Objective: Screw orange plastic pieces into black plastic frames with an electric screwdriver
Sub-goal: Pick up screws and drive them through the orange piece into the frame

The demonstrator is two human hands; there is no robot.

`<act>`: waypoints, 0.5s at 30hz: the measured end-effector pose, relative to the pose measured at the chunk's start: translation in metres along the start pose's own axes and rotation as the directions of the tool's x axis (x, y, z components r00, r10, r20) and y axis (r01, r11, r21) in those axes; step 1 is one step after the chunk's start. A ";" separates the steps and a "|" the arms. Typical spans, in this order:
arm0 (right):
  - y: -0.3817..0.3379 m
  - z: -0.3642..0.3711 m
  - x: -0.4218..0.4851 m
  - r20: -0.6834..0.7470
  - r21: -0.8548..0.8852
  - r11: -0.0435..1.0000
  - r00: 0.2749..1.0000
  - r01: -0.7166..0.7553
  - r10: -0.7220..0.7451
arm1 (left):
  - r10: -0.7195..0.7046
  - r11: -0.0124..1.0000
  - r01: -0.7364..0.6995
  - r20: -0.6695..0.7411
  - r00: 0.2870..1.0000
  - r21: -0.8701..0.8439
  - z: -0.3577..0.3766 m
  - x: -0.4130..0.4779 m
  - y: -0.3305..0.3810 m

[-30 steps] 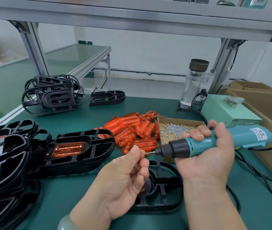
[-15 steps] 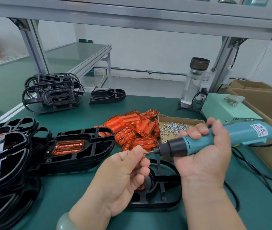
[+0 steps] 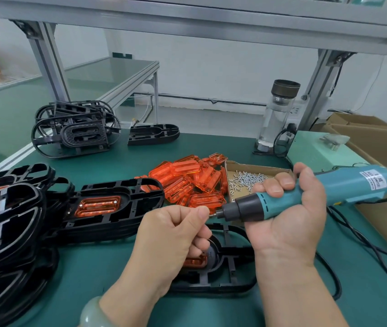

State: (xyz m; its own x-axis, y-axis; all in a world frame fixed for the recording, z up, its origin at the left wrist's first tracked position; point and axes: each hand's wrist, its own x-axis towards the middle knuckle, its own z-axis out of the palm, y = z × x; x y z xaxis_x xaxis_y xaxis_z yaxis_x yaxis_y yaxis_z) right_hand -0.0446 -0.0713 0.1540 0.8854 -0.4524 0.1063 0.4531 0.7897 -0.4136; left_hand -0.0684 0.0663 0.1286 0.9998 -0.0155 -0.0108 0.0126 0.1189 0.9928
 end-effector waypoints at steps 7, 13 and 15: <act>-0.003 -0.002 0.003 -0.033 0.010 1.000 0.999 -0.004 0.005 | 0.006 0.995 -0.003 0.036 0.999 -0.100 0.001 -0.003 0.001; -0.005 -0.004 0.006 -0.057 0.024 1.000 0.998 -0.009 0.010 | -0.025 0.990 0.031 0.045 0.999 -0.139 -0.008 -0.005 0.002; -0.004 -0.004 0.006 -0.059 0.024 1.000 0.998 -0.013 0.014 | -0.014 0.995 0.017 0.029 0.999 -0.102 -0.008 -0.003 0.001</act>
State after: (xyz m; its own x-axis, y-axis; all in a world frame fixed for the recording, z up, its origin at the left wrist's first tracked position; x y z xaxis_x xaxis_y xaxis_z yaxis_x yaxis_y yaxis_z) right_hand -0.0420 -0.0790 0.1528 0.8841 -0.4649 0.0466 0.4441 0.8053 -0.3928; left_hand -0.0714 0.0743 0.1283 0.9987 -0.0460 -0.0215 0.0311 0.2189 0.9752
